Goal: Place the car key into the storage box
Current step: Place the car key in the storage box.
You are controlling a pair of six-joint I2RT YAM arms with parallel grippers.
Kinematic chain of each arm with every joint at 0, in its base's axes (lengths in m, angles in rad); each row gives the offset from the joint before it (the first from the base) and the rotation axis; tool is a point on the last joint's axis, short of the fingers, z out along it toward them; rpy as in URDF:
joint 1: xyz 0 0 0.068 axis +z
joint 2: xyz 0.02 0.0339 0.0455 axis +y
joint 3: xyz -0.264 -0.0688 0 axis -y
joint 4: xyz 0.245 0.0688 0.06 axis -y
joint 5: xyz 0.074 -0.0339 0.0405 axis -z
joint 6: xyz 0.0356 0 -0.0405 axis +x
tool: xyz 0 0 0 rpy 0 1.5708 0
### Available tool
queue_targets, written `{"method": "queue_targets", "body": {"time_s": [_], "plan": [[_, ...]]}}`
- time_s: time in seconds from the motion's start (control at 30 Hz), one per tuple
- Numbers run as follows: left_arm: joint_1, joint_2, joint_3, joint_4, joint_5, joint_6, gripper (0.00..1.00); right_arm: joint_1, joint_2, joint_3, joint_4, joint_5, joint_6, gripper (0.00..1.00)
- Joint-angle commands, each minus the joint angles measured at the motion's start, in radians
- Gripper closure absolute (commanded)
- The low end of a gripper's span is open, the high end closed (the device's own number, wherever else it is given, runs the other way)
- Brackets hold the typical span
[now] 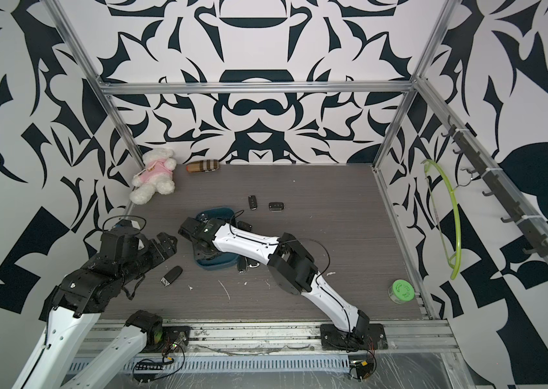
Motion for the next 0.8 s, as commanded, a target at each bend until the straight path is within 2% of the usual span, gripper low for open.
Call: {"method": "queue_targets", "body": {"time_s": [0.0,0.13,0.37,0.63,0.7,0.77], "plan": [[0.004,-0.018,-0.005,-0.020,0.002,-0.004,0.01,0.002,0.007,0.053,-0.030,-0.001,-0.020,0.70],[0.004,-0.028,-0.004,-0.026,-0.004,-0.004,0.01,0.003,0.027,0.078,-0.039,-0.005,-0.020,0.64],[0.004,-0.029,-0.002,-0.029,-0.006,-0.003,0.01,-0.001,0.004,0.073,-0.038,-0.004,-0.022,0.43],[0.004,0.002,0.005,0.018,0.031,0.014,0.01,-0.019,-0.100,0.044,-0.036,0.023,-0.030,0.42],[0.004,0.020,0.011,0.032,0.043,0.021,0.01,-0.031,-0.132,0.027,-0.035,0.036,-0.034,0.39],[0.004,0.040,0.020,0.041,0.044,0.023,0.01,-0.050,-0.169,0.002,-0.036,0.053,-0.036,0.30]]}}
